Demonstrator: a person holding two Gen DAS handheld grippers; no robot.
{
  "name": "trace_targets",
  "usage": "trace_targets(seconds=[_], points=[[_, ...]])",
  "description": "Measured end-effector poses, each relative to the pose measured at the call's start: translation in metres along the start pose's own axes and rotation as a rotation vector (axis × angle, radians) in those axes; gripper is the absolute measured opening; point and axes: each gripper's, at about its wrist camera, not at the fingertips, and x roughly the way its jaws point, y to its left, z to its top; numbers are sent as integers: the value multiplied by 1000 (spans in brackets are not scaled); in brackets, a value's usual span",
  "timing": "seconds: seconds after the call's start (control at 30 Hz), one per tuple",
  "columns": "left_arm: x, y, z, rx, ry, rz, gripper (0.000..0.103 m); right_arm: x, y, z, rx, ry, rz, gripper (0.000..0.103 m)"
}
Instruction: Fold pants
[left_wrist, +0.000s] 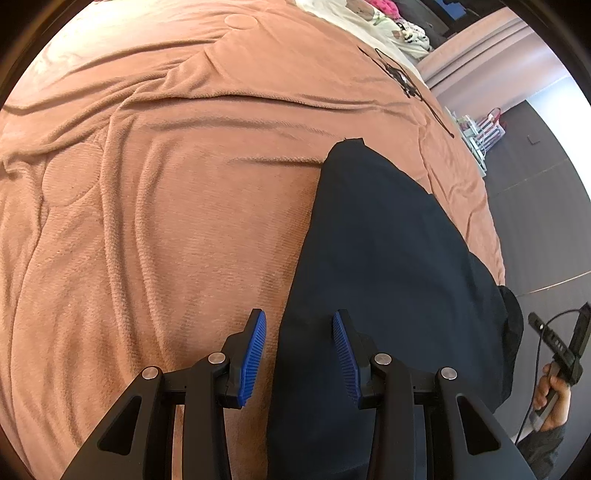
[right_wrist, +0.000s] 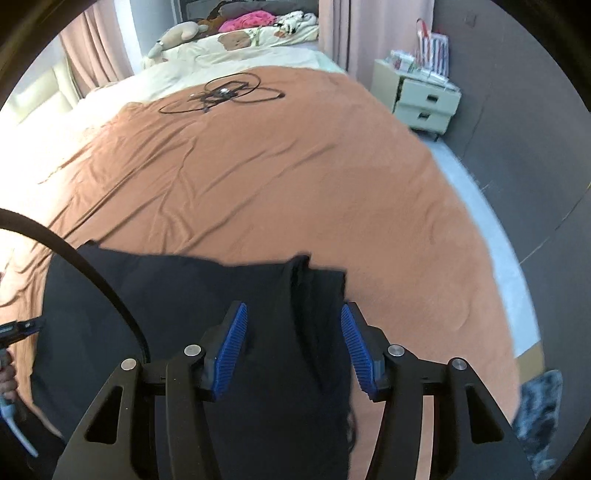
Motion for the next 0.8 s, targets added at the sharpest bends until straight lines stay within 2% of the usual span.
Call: trace_targets(seconds=[0.1, 0.23, 0.37, 0.4, 0.43, 0.47, 0.67, 0.8], points=[[2, 0, -2, -1, 4, 1, 41, 22, -3, -9, 6, 42, 1, 51], [2, -1, -3, 5, 6, 4, 41, 51, -6, -13, 11, 106, 67, 22], [1, -2, -2, 4, 2, 10, 41, 79, -11, -11, 24, 145, 43, 18], [1, -1, -3, 5, 2, 11, 41, 84, -9, -10, 24, 145, 40, 13], [1, -2, -3, 5, 3, 12, 41, 82, -10, -9, 23, 142, 34, 2], [2, -2, -3, 6, 4, 13, 41, 84, -11, -8, 28, 137, 27, 0], [3, -6, 0, 20, 4, 18, 41, 55, -9, -17, 74, 69, -4, 0], [8, -8, 3, 32, 10, 25, 41, 49, -13, -27, 119, 41, -56, 0]])
